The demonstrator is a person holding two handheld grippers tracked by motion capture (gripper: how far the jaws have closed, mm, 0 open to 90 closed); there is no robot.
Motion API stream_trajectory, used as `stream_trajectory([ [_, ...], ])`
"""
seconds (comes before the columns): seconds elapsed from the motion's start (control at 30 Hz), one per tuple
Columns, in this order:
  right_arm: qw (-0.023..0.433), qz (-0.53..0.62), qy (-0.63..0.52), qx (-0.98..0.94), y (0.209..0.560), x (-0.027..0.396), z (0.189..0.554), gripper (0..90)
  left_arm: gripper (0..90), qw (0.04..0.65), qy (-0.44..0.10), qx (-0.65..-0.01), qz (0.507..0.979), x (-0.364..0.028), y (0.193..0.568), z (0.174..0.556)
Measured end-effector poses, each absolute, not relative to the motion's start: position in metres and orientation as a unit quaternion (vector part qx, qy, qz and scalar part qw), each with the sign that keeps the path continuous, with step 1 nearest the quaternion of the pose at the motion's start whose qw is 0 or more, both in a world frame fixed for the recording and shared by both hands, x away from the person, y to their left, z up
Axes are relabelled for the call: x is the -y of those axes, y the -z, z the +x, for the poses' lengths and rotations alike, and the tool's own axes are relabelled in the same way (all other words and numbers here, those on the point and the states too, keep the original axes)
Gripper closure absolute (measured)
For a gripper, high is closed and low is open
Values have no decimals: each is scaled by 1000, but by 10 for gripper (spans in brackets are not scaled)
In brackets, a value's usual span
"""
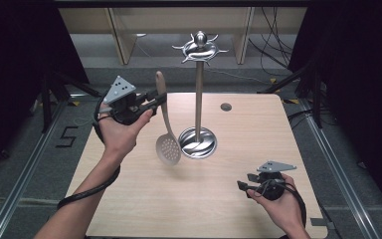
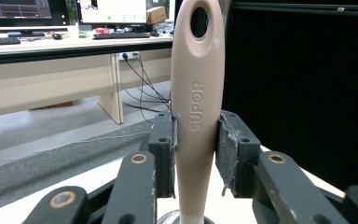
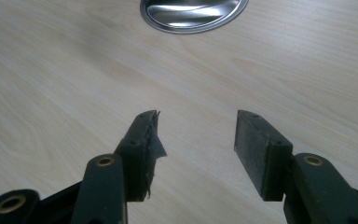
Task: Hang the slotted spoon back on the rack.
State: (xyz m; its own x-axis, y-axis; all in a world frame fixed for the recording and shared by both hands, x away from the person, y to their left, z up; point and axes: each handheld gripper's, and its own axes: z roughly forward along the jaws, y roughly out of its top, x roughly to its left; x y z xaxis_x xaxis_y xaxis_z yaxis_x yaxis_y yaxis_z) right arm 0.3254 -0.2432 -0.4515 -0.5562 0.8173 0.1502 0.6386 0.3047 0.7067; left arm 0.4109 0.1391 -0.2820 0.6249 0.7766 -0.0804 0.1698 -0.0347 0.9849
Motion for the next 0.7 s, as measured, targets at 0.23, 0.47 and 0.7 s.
stream_trajectory([
  [0.23,116,457,-375,-798,451,243,325,499,683,599,-251,-348,676,-132,276,416],
  [0.47,115,457,-375,-798,451,243,325,499,682,600,-249,-343,678,-125,270,420],
  [0.7,116,456,-375,-799,451,243,325,499,682,600,-249,-337,682,-117,263,421],
])
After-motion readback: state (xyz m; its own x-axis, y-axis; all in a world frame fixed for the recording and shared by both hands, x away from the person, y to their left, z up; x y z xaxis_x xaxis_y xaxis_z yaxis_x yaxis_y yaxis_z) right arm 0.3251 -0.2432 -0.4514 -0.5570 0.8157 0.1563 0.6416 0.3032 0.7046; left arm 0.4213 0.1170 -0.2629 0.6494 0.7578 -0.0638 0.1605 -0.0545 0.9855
